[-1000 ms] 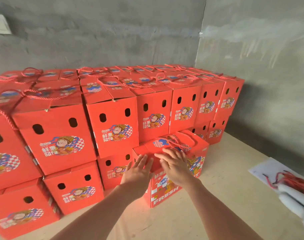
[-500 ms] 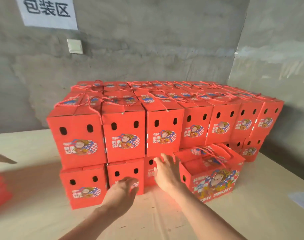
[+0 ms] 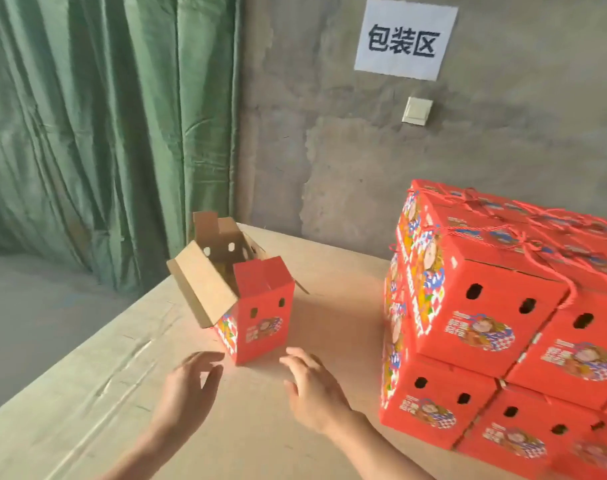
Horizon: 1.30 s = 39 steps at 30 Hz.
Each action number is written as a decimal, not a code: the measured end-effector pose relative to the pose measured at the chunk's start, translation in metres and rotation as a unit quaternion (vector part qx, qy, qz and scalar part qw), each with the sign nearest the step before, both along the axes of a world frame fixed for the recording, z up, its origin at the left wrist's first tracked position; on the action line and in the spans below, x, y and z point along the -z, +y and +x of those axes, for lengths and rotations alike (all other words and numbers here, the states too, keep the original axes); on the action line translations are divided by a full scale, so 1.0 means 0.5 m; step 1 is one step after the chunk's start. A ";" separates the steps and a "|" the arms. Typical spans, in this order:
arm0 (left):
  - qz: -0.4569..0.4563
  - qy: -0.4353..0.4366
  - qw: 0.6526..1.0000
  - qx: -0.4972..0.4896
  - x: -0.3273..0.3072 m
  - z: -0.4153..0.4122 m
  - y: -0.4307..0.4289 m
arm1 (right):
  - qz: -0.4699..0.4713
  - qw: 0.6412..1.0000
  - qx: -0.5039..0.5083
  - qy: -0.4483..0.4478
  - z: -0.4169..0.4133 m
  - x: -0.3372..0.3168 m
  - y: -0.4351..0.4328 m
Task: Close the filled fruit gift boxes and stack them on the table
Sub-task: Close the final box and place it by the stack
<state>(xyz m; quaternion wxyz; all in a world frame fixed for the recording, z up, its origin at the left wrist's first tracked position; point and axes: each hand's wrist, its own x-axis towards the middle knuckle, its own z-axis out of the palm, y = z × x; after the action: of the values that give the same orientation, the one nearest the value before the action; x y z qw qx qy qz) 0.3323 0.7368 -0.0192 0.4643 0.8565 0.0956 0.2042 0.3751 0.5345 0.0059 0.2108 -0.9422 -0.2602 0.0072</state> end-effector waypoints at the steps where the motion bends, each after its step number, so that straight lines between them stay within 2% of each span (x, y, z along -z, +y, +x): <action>1: 0.003 -0.014 1.000 -0.013 -0.007 0.017 0.038 | -0.008 1.000 0.008 0.011 0.027 0.001 0.046; 5: 0.040 -0.051 0.998 -0.016 -0.038 0.079 0.140 | -0.079 0.995 0.036 0.059 0.123 0.012 0.169; 8: 0.048 -0.055 0.997 0.003 -0.049 0.111 0.176 | -0.091 0.987 0.081 0.110 0.176 0.028 0.219; 14: 0.043 -0.042 0.998 0.021 -0.033 0.134 0.213 | -0.033 0.963 0.154 0.221 0.227 0.028 0.260; 19: 0.052 -0.022 0.998 0.025 -0.049 0.143 0.210 | 0.049 0.966 0.156 0.200 0.184 0.026 0.238; 22: 0.057 -0.019 0.998 0.036 -0.066 0.142 0.178 | 0.108 0.959 0.188 0.184 0.128 0.029 0.188; 27: 0.064 -0.028 0.995 0.076 -0.082 0.110 0.100 | 0.136 0.951 0.255 0.110 0.021 0.063 0.040; 30: 0.058 -0.045 0.994 0.083 -0.092 0.075 0.056 | 0.192 0.936 0.274 0.105 -0.071 0.082 -0.049; 34: 0.067 -0.093 0.991 0.070 -0.111 0.010 -0.018 | 0.310 0.886 0.312 0.145 -0.205 0.071 -0.176; 39: 0.040 -0.102 0.994 0.005 -0.114 -0.048 -0.091 | 0.443 0.823 0.289 0.207 -0.331 0.070 -0.345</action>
<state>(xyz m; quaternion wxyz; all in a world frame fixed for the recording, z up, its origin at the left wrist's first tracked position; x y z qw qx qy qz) 0.3084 0.6912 0.0378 0.4377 0.8496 0.0355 0.2921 0.2095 0.3622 -0.0289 0.6466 -0.7560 0.0983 0.0251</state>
